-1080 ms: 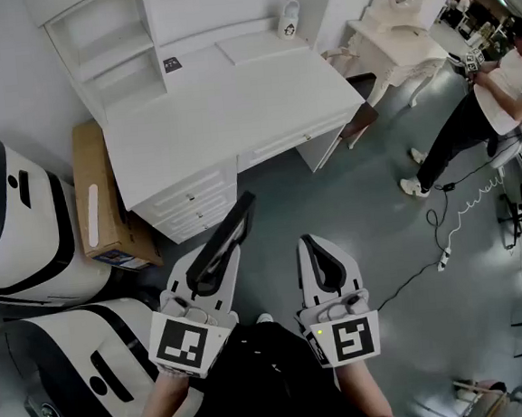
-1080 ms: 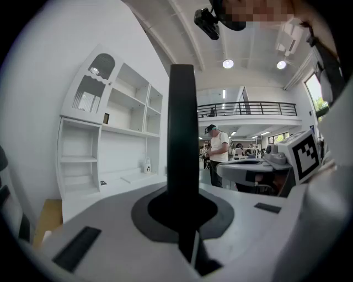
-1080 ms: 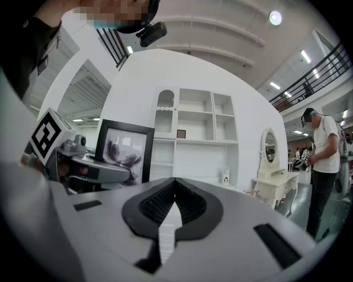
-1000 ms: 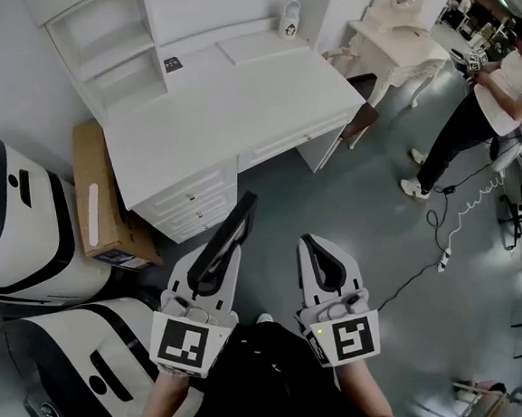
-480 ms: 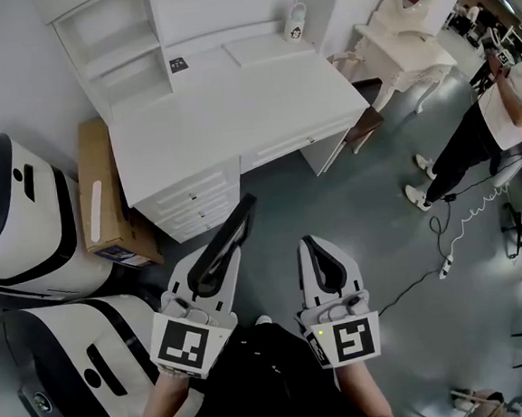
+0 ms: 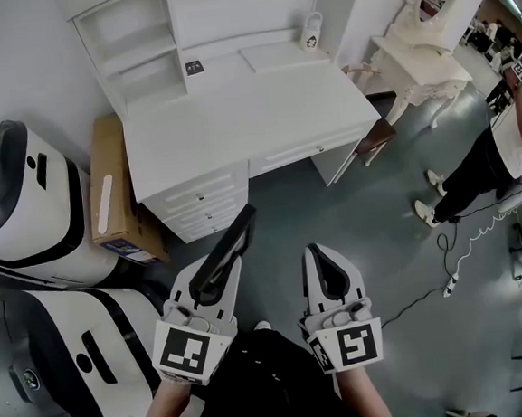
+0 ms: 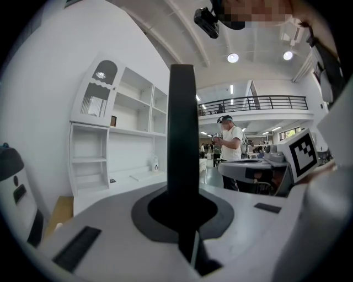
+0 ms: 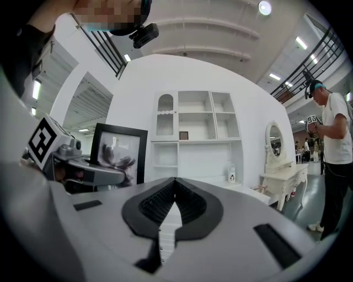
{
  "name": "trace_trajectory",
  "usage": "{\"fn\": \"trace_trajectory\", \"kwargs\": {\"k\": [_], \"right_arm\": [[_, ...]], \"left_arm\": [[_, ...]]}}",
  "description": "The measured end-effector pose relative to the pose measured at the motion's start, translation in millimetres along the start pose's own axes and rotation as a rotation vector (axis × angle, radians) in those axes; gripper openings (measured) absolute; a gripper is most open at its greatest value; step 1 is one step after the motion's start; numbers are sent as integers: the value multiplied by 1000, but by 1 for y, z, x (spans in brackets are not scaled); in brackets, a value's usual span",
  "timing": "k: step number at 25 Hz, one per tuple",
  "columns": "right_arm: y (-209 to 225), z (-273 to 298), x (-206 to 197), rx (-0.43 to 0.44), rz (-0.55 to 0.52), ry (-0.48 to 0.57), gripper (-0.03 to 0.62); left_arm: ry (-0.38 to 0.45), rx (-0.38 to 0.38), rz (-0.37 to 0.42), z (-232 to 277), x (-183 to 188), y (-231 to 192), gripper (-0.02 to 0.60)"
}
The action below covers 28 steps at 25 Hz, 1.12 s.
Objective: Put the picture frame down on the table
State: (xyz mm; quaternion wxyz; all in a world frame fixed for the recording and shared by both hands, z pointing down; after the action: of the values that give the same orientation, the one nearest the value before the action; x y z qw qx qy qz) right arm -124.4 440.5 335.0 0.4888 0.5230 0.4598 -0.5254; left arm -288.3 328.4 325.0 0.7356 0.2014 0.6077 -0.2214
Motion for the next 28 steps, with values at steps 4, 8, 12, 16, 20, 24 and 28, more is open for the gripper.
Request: {"fn": "trace_trajectory", "kwargs": {"k": [4, 8, 12, 16, 20, 24, 28], "right_arm": [[3, -11, -4, 18, 3, -1, 2], [9, -25, -5, 24, 3, 0, 2], [12, -37, -10, 23, 7, 2, 2], [13, -45, -14, 23, 14, -1, 2], [13, -49, -18, 22, 13, -12, 2], [21, -48, -17, 9, 15, -11, 2], [29, -40, -17, -5, 12, -13, 2]], "left_arm": [[2, 15, -2, -5, 0, 12, 12], [8, 26, 0, -8, 0, 26, 12], [13, 30, 2, -12, -1, 37, 12], [14, 29, -1, -14, -3, 45, 12], [19, 17, 10, -10, -5, 48, 12], [34, 3, 20, 0, -3, 48, 12], [39, -14, 16, 13, -2, 45, 12]]}}
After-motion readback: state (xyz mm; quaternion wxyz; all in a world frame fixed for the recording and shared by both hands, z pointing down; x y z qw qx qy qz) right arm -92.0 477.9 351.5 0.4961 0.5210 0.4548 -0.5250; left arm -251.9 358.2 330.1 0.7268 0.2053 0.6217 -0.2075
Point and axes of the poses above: the fingertips, and each gripper's own axes: z forward along the fingers, y to its right, x out of its top, the point moved 9 cm from there along -z, backward along the fingers, and after that the axes turned 13 degrees about x, right-handed, at the moved point
